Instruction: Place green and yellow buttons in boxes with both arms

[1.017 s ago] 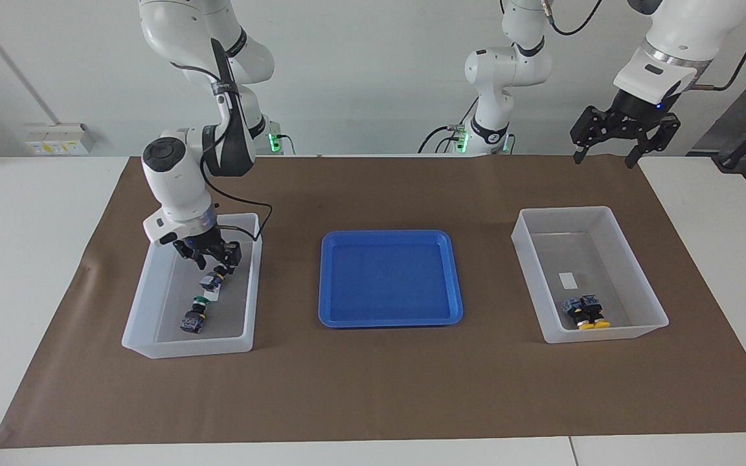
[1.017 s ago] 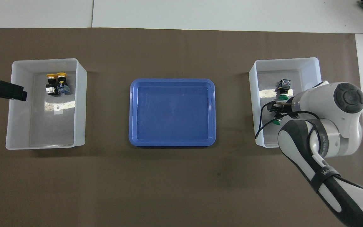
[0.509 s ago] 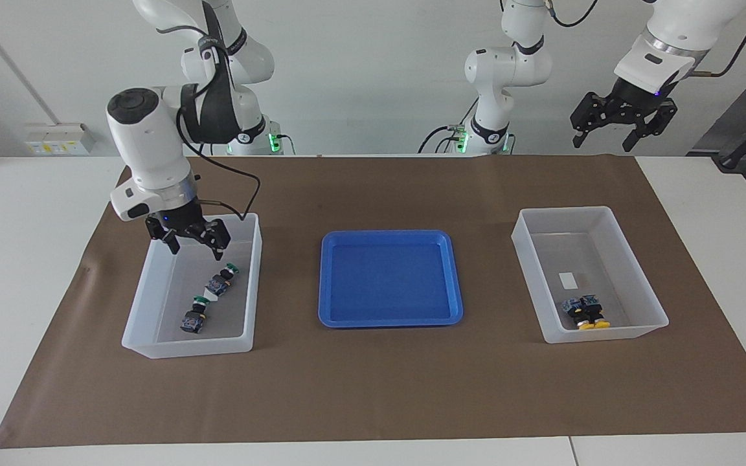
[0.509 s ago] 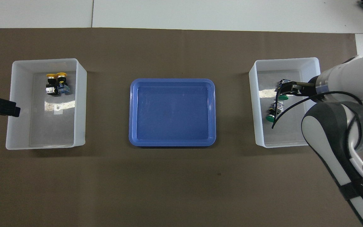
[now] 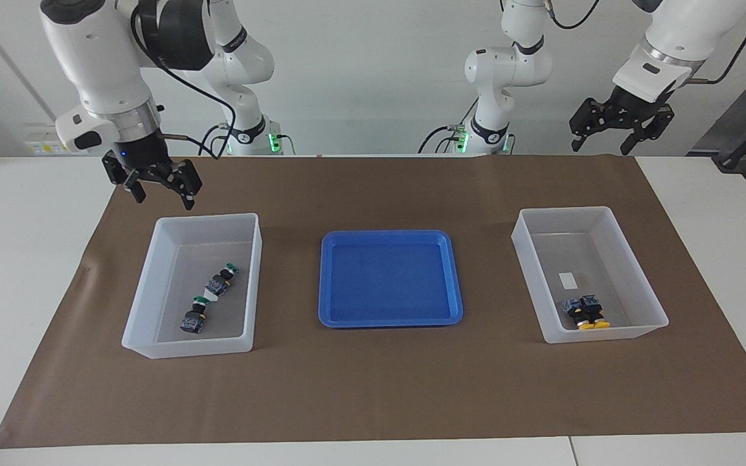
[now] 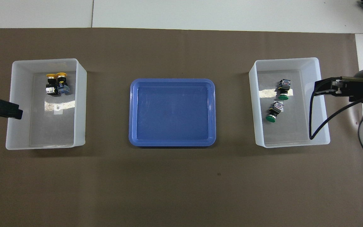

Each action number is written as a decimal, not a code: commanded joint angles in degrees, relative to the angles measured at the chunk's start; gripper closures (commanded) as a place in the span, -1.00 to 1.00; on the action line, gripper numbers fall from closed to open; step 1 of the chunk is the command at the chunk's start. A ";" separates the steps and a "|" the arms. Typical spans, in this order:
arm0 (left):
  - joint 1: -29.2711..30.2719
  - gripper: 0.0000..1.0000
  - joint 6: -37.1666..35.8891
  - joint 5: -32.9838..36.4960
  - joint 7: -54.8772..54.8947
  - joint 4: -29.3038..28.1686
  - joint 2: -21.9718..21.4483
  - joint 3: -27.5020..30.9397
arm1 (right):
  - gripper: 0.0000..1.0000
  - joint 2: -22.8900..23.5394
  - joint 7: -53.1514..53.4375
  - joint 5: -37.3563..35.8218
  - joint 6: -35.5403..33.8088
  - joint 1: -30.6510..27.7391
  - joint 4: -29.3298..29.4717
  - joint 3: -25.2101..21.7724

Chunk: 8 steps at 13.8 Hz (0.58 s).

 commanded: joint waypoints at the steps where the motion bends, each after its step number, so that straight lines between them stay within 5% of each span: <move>1: -0.61 -1.00 1.18 0.94 0.50 -5.40 -3.47 0.52 | -1.00 -0.39 -3.81 3.53 -6.51 -1.86 4.83 0.08; 8: -0.61 -1.00 1.53 0.94 0.41 -8.14 -4.97 0.52 | -1.00 -0.83 -9.19 1.81 -11.98 -3.01 7.66 0.43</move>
